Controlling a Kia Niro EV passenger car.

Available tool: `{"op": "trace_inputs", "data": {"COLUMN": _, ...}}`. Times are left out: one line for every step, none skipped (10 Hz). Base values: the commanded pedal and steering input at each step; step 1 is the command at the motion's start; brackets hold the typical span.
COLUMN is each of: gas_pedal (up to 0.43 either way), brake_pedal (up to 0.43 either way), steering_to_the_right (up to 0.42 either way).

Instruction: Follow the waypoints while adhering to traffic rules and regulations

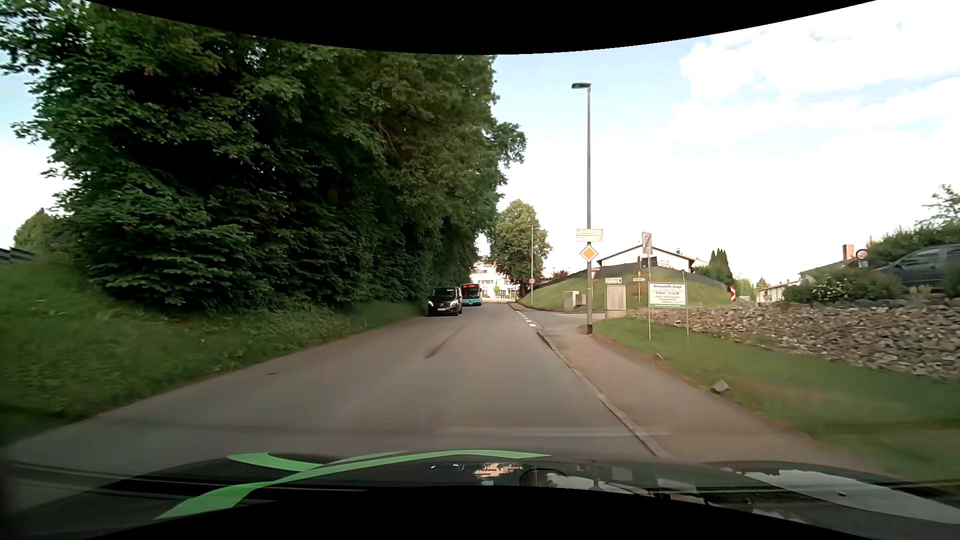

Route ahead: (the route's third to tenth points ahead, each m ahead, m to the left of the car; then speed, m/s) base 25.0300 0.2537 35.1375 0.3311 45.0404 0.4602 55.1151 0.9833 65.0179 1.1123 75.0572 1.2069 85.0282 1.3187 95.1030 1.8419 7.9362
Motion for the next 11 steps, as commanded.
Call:
{"op": "trace_inputs", "data": {"gas_pedal": 0.169, "brake_pedal": 0.0, "steering_to_the_right": -0.003}}
{"op": "trace_inputs", "data": {"gas_pedal": 0.169, "brake_pedal": 0.0, "steering_to_the_right": -0.003}}
{"op": "trace_inputs", "data": {"gas_pedal": 0.169, "brake_pedal": 0.0, "steering_to_the_right": -0.004}}
{"op": "trace_inputs", "data": {"gas_pedal": 0.169, "brake_pedal": 0.0, "steering_to_the_right": -0.003}}
{"op": "trace_inputs", "data": {"gas_pedal": 0.169, "brake_pedal": 0.0, "steering_to_the_right": -0.004}}
{"op": "trace_inputs", "data": {"gas_pedal": 0.169, "brake_pedal": 0.0, "steering_to_the_right": -0.003}}
{"op": "trace_inputs", "data": {"gas_pedal": 0.169, "brake_pedal": 0.0, "steering_to_the_right": -0.004}}
{"op": "trace_inputs", "data": {"gas_pedal": 0.169, "brake_pedal": 0.0, "steering_to_the_right": -0.004}}
{"op": "trace_inputs", "data": {"gas_pedal": 0.169, "brake_pedal": 0.0, "steering_to_the_right": -0.004}}
{"op": "trace_inputs", "data": {"gas_pedal": 0.169, "brake_pedal": 0.0, "steering_to_the_right": -0.004}}
{"op": "trace_inputs", "data": {"gas_pedal": 0.169, "brake_pedal": 0.0, "steering_to_the_right": -0.004}}
